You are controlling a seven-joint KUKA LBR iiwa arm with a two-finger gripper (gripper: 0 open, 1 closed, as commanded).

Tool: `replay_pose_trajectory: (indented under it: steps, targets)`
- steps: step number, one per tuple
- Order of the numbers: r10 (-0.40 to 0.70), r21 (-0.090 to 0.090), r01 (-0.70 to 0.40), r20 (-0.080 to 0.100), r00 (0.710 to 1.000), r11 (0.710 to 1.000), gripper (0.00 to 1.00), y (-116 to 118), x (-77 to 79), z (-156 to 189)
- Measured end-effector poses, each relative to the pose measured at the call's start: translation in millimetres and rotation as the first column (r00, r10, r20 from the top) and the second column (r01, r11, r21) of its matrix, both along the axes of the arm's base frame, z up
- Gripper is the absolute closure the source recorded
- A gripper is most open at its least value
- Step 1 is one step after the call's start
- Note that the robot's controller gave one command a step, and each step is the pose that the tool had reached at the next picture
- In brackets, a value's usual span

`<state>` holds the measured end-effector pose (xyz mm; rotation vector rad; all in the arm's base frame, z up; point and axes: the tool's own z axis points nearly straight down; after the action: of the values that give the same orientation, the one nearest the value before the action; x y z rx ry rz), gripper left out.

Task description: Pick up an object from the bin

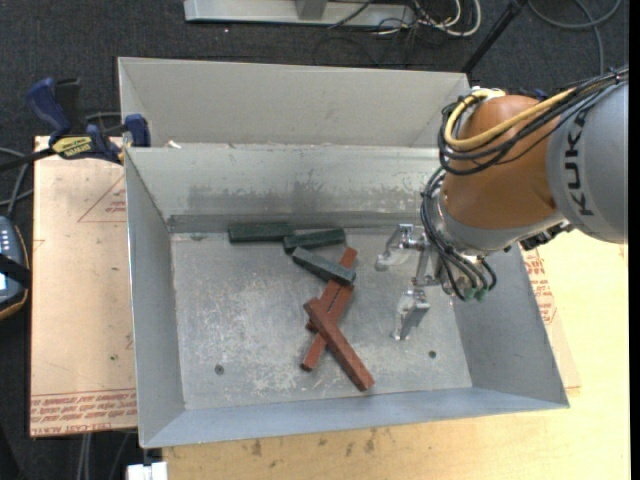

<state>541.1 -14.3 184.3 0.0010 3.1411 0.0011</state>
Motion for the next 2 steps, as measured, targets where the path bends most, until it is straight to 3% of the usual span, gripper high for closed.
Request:
replay_pose_trajectory:
  steps: [1, 2]
  targets:
    - [0.059, 0.0, -0.059, 0.011, 0.998, 0.998, 0.0, 48.0, 77.0, -61.1]
    - [0.25, 0.0, -0.25, 0.0, 0.968, 0.968, 0.0, 52.8, 67.2, -68.4]
